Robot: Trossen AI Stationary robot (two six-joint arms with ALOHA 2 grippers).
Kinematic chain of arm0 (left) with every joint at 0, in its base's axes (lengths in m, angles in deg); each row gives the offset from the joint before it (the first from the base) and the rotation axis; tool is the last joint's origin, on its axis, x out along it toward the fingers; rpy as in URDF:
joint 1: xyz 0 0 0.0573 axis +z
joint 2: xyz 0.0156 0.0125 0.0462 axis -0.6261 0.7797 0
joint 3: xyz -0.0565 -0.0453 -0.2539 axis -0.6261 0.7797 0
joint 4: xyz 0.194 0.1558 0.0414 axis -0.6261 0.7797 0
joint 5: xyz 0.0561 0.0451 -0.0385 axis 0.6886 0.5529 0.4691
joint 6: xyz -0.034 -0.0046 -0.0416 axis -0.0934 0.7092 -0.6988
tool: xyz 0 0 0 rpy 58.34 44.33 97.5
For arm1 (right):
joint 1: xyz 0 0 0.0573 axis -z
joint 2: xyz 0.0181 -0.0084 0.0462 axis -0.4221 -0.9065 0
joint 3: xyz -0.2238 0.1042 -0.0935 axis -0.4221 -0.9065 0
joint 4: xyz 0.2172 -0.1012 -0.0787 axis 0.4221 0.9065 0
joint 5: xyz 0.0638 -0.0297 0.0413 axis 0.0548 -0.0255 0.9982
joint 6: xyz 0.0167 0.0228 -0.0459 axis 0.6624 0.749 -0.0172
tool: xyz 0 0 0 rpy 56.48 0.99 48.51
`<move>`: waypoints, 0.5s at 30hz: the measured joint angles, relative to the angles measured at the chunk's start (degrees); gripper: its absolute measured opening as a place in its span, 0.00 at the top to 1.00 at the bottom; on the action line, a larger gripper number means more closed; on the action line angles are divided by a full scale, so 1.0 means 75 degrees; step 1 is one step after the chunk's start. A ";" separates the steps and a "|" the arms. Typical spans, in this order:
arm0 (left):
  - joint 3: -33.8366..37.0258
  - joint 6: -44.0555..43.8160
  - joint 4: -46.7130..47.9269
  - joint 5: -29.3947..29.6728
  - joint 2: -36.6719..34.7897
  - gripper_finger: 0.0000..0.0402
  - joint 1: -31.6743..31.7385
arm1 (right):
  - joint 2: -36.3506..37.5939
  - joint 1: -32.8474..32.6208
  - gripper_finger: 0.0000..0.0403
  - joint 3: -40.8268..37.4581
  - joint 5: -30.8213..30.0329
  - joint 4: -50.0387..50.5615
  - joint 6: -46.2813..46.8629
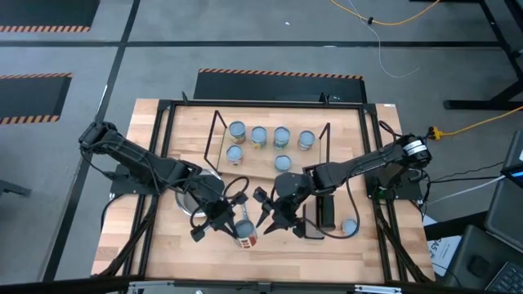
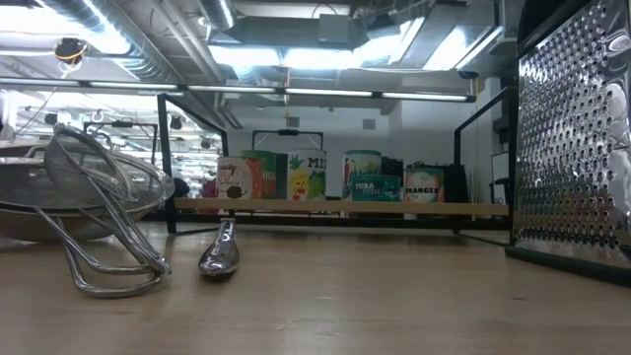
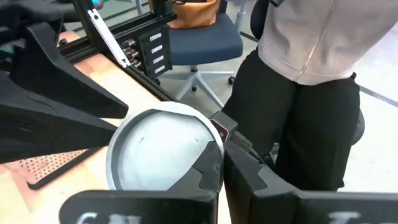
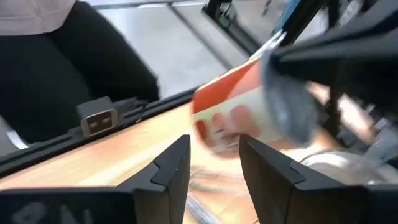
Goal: Pick and place cans onto a shelf
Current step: Put the brown can on the shelf aligned with the other red can
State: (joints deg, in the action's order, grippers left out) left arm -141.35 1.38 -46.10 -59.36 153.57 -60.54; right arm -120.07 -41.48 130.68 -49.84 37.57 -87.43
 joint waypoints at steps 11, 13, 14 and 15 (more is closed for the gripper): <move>-0.0006 0.0057 0.0026 0.0332 0.0752 1.00 0.0330 | 0.0939 0.0000 0.64 0.0000 -0.0140 0.2727 0.0360; -0.0006 0.0063 0.0019 0.0465 0.1010 1.00 0.0483 | 0.1123 0.0000 0.64 0.0003 -0.0143 0.3155 0.0348; -0.0006 0.0062 -0.0010 0.0561 0.1152 1.00 0.0554 | 0.1201 0.0000 0.64 0.0003 -0.0148 0.3313 0.0345; -0.0006 0.0065 -0.0079 0.0668 0.1312 1.00 0.0642 | 0.1254 0.0000 0.64 0.0003 -0.0147 0.3463 0.0345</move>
State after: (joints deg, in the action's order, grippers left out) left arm -141.40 1.87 -46.69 -54.35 163.41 -55.73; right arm -110.67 -41.48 130.70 -50.94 63.54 -84.84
